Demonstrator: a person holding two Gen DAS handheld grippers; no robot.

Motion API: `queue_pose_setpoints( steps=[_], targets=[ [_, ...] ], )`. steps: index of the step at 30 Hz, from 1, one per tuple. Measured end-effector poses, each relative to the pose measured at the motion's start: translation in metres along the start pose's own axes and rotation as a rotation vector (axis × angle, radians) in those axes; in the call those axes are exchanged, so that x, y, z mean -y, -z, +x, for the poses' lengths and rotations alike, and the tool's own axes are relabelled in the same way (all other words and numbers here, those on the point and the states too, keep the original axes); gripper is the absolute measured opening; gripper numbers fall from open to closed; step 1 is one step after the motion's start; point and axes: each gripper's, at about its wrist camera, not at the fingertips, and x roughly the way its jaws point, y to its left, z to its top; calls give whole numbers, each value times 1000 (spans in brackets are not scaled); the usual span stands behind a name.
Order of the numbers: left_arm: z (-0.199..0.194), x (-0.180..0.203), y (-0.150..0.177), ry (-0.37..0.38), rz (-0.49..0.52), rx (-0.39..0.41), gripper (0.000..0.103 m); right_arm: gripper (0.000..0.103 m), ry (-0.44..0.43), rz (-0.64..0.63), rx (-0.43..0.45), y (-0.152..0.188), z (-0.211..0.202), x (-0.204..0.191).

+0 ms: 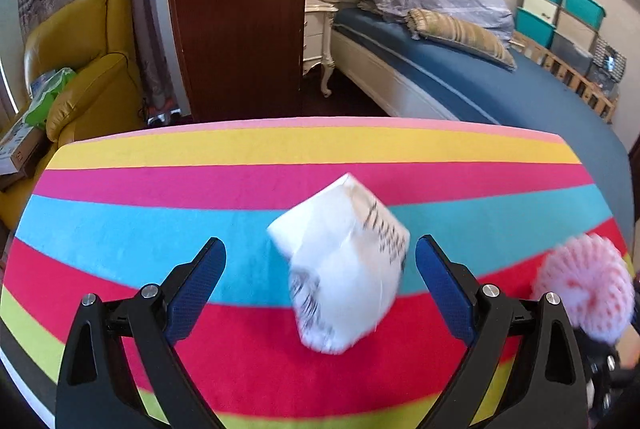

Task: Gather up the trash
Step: 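Grasp the crumpled white paper with the left tool while the right tool grasps the fruit net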

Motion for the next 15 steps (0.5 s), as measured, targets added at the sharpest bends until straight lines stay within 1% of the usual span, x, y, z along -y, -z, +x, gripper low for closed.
queue_pose_setpoints(
  steps=[1,2,3,5,8,10,15],
  targets=[
    [6,2,-1,-7,-6,-12,84,36,-2,3,-2,0,1,1],
    [8,2,-2,-6,-10,-20,66,36,-2,3,-5,0,1,1],
    [9,3,-1,-3,-12,-36,63,36,0,2,-6,0,1,0],
    [5,1,3,2,-19,-30,61,36,5,-1,-6,0,0,-2],
    [-14,-1,13,-1,5,10,61,36,12,12,-11,2,-3,-6],
    [-29,-5,23,-7,14,34,61,36,21,23,-9,6,-9,-10],
    [-65,-15,54,-8,-2,83,61,36,41,72,11,18,-32,-21]
  ],
)
